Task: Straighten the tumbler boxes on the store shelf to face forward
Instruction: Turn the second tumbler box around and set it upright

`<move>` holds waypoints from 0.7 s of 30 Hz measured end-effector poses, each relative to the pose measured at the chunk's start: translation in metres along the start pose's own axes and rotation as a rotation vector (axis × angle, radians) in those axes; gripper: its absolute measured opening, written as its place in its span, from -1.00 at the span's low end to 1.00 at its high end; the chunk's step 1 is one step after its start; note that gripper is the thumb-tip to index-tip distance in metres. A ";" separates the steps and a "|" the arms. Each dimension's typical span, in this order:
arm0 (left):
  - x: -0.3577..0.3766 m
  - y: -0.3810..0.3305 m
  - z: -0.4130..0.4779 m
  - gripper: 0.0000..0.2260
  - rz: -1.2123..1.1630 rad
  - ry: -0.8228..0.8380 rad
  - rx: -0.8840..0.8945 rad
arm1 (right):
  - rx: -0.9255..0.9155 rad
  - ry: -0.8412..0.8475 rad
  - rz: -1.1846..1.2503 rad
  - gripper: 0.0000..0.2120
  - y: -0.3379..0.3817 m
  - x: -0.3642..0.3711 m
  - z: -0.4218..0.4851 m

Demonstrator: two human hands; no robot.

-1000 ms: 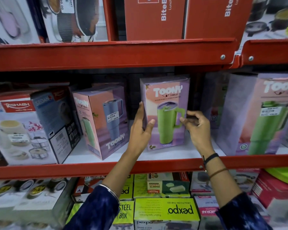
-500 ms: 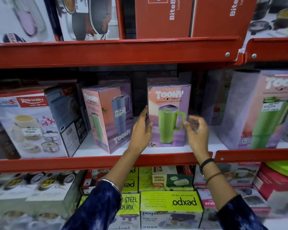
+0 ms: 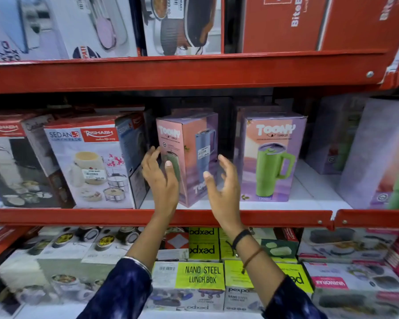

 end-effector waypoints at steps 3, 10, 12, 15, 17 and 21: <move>0.012 0.026 0.010 -0.60 -0.116 0.149 -0.207 | 0.033 0.078 -0.096 -0.33 -0.005 0.037 0.000; 0.027 0.043 0.015 -0.65 -0.265 0.399 -0.346 | -0.037 -0.022 -0.300 -0.39 -0.012 0.061 -0.004; 0.024 0.044 0.015 -0.67 -0.308 0.413 -0.355 | -0.062 -0.089 -0.294 -0.47 -0.009 0.056 -0.006; 0.016 0.031 0.012 -0.60 -0.325 0.420 -0.340 | -0.084 -0.146 -0.251 -0.55 -0.005 0.044 -0.005; 0.012 0.022 0.009 -0.55 -0.358 0.422 -0.379 | -0.090 -0.118 -0.240 -0.53 0.000 0.041 -0.001; 0.011 -0.005 0.003 -0.49 -0.457 0.451 -0.457 | -0.061 -0.025 -0.253 -0.02 0.005 0.047 0.008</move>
Point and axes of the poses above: each hand's wrist, its own z-axis towards the middle knuckle, its own x-axis out of the palm, y = z × x, the point moved 8 cm from there along z, towards the middle knuckle, and after that the axes turned 6 degrees about x, right-handed, at the moved point
